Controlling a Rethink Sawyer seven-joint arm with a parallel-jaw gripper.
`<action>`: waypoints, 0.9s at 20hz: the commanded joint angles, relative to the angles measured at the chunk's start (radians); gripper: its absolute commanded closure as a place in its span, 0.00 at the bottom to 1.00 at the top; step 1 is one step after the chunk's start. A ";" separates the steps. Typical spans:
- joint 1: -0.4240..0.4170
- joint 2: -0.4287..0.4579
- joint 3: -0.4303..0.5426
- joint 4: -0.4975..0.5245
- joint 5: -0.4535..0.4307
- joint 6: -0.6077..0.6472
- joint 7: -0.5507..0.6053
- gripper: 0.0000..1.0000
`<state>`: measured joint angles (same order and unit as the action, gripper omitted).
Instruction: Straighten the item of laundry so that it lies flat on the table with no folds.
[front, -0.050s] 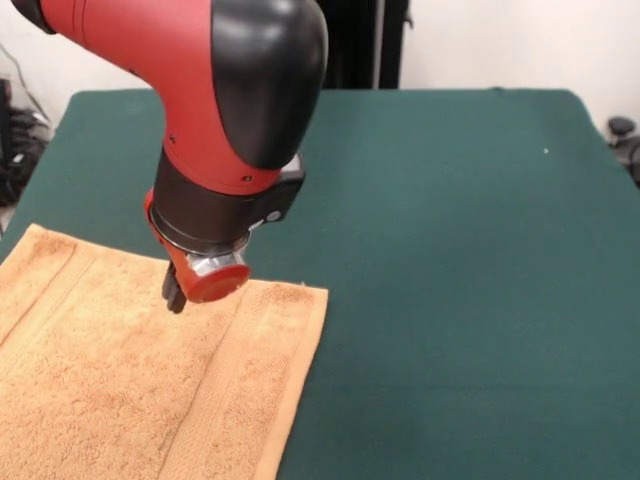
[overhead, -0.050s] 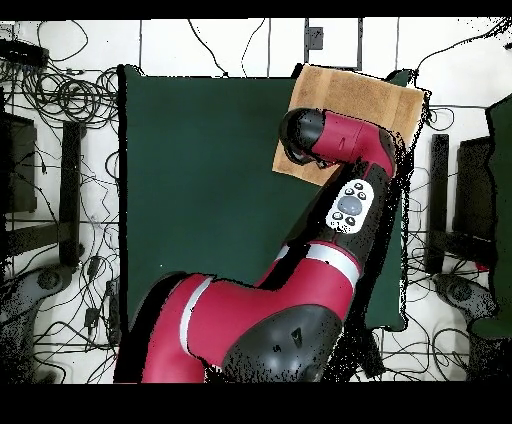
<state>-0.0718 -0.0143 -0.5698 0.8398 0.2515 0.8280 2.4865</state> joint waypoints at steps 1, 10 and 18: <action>0.023 0.046 0.098 0.124 -0.032 0.098 0.060 1.00; -0.008 0.057 0.162 0.128 -0.016 0.111 0.030 1.00; -0.031 0.062 0.212 0.134 -0.009 0.106 0.000 1.00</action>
<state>-0.0974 -0.0135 -0.5459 0.8551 0.2314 0.8382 2.4865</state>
